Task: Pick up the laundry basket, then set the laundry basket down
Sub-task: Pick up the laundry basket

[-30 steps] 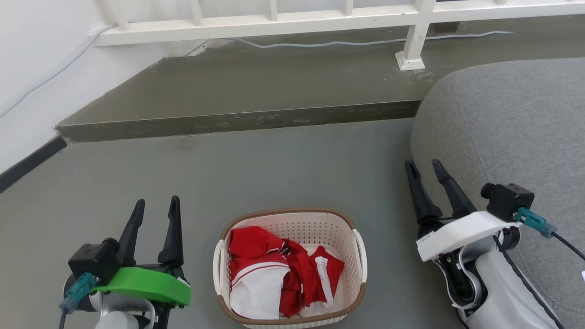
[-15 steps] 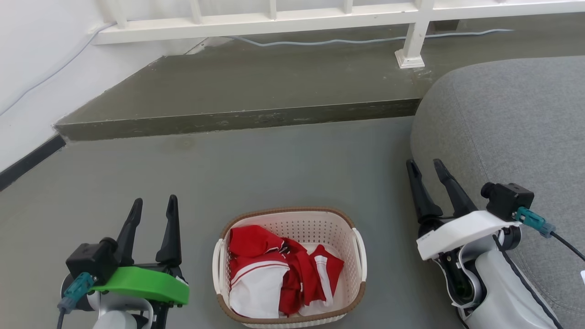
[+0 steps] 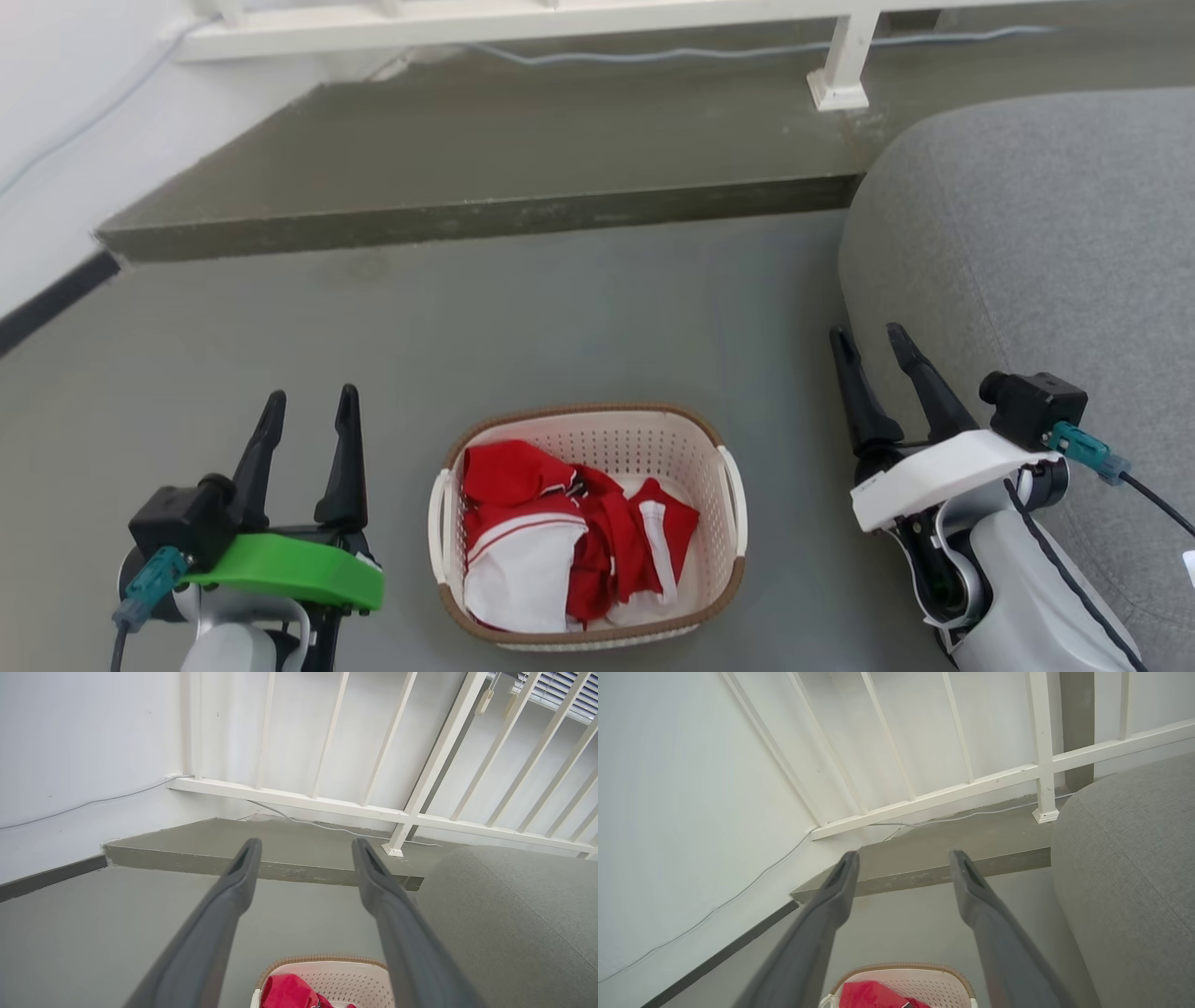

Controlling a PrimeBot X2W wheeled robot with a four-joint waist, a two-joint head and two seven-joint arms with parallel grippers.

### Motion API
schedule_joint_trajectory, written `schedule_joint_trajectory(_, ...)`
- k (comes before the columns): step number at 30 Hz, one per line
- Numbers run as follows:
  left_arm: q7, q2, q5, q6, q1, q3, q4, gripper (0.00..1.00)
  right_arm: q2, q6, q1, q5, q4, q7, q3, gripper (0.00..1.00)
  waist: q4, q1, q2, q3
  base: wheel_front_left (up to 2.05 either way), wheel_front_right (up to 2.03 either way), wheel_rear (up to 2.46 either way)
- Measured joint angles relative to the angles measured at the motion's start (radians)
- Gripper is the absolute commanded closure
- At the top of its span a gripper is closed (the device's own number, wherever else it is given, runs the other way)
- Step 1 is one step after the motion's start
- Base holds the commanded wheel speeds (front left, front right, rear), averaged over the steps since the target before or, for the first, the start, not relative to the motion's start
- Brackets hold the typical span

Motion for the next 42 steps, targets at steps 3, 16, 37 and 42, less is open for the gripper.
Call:
schedule_joint_trajectory(3, 0.000, 0.000, 0.002, -0.008, -0.008, 0.001, -0.007, 0.00, 0.000, -0.007, -0.003, -0.005, 0.000, 0.000, -0.004, 0.00, -0.002, 0.0000, 0.0000, 0.021, 0.00, 0.00, 0.00)
schedule_joint_trajectory(16, 0.000, -0.002, 0.008, -0.016, -0.055, 0.001, -0.004, 0.00, 0.001, -0.015, -0.053, -0.025, 0.009, 0.000, -0.011, 0.00, -0.016, 0.0000, 0.0000, 0.135, 0.00, 0.00, 0.00)
schedule_joint_trajectory(37, 0.000, 0.010, 0.011, -0.026, -0.202, 0.014, 0.190, 0.00, 0.006, 0.007, -0.169, -0.031, 0.186, -0.001, 0.001, 0.00, -0.054, 0.0000, 0.0000, 0.350, 0.00, 0.00, 0.00)
schedule_joint_trajectory(42, 0.006, 0.013, 0.000, -0.027, -0.267, 0.014, 0.273, 0.00, 0.006, 0.012, -0.220, -0.031, 0.245, 0.006, 0.014, 0.00, -0.052, 0.0000, 0.0000, 0.403, 0.00, 0.00, 0.00)
